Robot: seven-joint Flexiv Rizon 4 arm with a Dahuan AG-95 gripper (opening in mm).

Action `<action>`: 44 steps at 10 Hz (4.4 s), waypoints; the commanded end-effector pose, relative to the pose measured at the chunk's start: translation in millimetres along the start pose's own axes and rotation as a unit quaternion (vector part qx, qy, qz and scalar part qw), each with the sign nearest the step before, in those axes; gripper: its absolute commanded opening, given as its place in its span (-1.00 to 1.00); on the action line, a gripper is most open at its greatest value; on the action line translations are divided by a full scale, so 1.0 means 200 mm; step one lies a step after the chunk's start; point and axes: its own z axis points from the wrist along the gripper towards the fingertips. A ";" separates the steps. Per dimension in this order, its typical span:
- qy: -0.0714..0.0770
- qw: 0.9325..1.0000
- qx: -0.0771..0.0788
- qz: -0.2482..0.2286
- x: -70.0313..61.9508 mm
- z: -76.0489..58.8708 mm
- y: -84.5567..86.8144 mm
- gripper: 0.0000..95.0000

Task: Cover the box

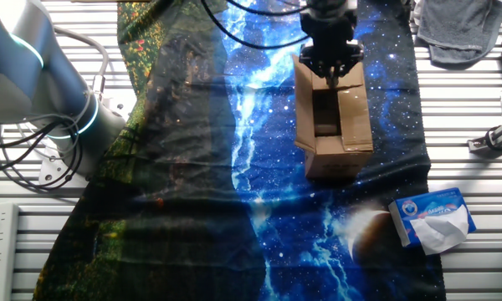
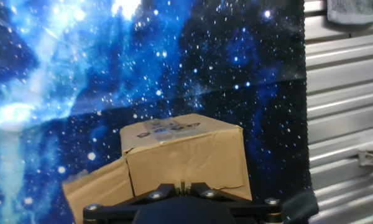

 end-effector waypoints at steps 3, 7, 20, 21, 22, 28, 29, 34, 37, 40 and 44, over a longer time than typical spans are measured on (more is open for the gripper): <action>-0.015 1.000 -0.023 -0.003 -0.01 0.01 0.02 -1.00; -0.023 0.999 -0.023 0.003 -0.03 0.04 0.04 -1.00; -0.021 1.000 -0.020 0.011 -0.03 0.05 0.06 -1.00; -0.018 1.000 -0.021 0.011 -0.03 0.01 0.05 -1.00; -0.017 1.000 -0.020 0.008 -0.04 -0.01 0.05 -1.00; -0.022 0.999 -0.024 0.009 -0.04 -0.08 0.03 -1.00; -0.022 0.999 -0.025 0.011 -0.06 -0.08 0.02 -1.00; -0.018 1.000 -0.021 0.015 -0.16 -0.05 0.00 -1.00; -0.017 1.000 -0.017 0.012 -0.17 -0.03 0.00 -1.00; -0.019 1.000 -0.011 0.007 -0.16 -0.01 0.00 -1.00; -0.020 1.000 -0.005 0.004 -0.15 0.01 0.00 -1.00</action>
